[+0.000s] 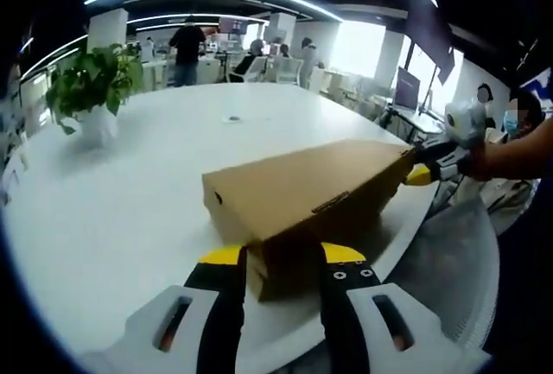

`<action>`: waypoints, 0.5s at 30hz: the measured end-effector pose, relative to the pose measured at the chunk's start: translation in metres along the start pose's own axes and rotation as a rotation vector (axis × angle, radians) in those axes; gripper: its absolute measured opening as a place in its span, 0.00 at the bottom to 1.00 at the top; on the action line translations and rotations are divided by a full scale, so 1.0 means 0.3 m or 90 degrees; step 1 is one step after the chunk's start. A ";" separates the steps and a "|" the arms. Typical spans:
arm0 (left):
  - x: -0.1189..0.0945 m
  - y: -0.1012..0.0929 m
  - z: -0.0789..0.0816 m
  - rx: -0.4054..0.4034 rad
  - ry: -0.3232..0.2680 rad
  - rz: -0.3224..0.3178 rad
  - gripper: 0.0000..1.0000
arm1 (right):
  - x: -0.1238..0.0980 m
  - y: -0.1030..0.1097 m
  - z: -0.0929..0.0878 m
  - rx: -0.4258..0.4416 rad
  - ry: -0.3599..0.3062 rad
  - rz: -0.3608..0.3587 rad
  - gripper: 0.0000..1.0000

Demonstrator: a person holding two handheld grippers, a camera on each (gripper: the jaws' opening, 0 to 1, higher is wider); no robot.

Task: Operate the shoe box by opening the lid, removing the specified soft item, and placing it in the target area until the item is outside and the box remains undamaged.

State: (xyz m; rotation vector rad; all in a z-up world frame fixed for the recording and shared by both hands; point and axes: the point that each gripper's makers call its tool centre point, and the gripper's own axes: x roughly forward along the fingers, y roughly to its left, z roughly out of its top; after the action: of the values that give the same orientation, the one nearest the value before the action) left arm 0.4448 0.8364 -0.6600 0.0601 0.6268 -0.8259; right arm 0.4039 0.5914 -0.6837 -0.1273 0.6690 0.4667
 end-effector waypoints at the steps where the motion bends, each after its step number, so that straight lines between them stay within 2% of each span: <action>1: -0.003 0.001 0.012 0.000 -0.006 0.001 0.32 | -0.003 -0.002 0.007 -0.001 -0.004 -0.003 0.33; 9: -0.024 0.008 0.115 0.011 -0.049 0.004 0.32 | -0.021 -0.034 0.070 -0.017 -0.038 -0.032 0.29; 15: -0.028 0.010 0.163 0.017 -0.067 0.008 0.32 | -0.026 -0.071 0.115 -0.026 -0.055 -0.063 0.27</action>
State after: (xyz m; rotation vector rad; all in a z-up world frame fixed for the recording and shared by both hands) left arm 0.4670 0.8300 -0.6160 0.0441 0.5159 -0.8198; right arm 0.4277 0.5786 -0.6527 -0.1767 0.5655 0.3879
